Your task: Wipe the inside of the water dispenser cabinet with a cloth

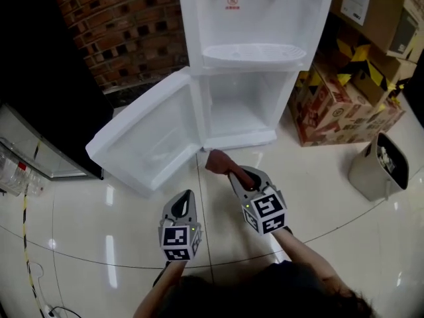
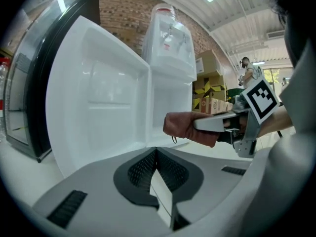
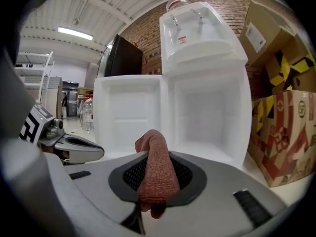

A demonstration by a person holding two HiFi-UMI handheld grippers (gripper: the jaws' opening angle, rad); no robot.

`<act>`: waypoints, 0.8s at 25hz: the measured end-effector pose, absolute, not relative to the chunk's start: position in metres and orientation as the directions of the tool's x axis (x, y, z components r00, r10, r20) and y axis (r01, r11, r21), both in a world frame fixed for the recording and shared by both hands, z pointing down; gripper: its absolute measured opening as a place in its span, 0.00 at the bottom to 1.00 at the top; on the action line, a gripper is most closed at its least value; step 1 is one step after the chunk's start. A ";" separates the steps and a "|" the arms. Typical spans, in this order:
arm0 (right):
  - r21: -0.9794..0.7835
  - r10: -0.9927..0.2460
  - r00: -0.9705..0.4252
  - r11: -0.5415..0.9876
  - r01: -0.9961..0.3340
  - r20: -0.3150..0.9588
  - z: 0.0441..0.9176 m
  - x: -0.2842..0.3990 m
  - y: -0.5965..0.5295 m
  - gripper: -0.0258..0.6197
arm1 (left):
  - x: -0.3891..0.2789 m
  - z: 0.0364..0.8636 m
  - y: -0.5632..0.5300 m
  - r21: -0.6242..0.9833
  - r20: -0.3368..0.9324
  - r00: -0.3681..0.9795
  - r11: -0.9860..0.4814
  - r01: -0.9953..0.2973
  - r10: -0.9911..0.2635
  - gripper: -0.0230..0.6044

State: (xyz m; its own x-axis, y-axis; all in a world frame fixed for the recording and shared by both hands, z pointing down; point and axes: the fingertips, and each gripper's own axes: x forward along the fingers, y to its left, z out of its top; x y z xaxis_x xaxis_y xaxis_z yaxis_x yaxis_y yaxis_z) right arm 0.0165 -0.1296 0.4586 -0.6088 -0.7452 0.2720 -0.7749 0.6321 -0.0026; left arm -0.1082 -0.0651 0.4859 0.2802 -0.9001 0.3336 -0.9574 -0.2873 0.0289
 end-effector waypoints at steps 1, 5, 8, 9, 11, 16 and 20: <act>0.001 -0.754 -0.598 0.621 -0.784 0.272 0.458 0.025 -0.123 0.15 | -0.101 0.489 -0.067 0.025 0.332 0.289 -0.298 -0.954 -0.898 0.01; -0.046 -0.786 -0.562 0.571 -0.820 0.257 0.459 0.049 -0.107 0.15 | -0.061 0.484 -0.080 -0.018 0.303 0.373 -0.397 -0.918 -0.877 0.01; -0.054 -0.811 -0.528 0.533 -0.844 0.252 0.466 0.063 -0.104 0.15 | -0.048 0.477 -0.087 -0.032 0.278 0.381 -0.405 -0.914 -0.882 0.01; -0.057 -0.815 -0.522 0.526 -0.849 0.250 0.467 0.065 -0.105 0.15 | -0.045 0.473 -0.087 -0.027 0.265 0.377 -0.398 -0.917 -0.888 0.01; -0.059 -0.824 -0.509 0.512 -0.857 0.248 0.468 0.069 -0.104 0.15 | -0.040 0.464 -0.084 -0.008 0.243 0.379 -0.392 -0.920 -0.893 0.01; -0.056 -0.830 -0.501 0.504 -0.862 0.244 0.465 0.069 -0.101 0.15 | -0.035 0.462 -0.074 -0.048 0.246 0.392 -0.415 -0.908 -0.886 0.01; -0.043 -0.827 -0.508 0.514 -0.857 0.240 0.463 0.063 -0.098 0.15 | -0.041 0.466 -0.070 -0.048 0.245 0.380 -0.403 -0.914 -0.892 0.01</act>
State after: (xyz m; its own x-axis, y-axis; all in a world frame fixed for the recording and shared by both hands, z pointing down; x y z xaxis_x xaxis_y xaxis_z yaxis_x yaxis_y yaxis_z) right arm 0.0634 -0.0976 0.4633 -0.5080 -0.8272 0.2401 -0.8569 0.5137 -0.0431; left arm -0.0407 -0.0696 0.4660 0.3805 -0.8917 0.2450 -0.9139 -0.4030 -0.0476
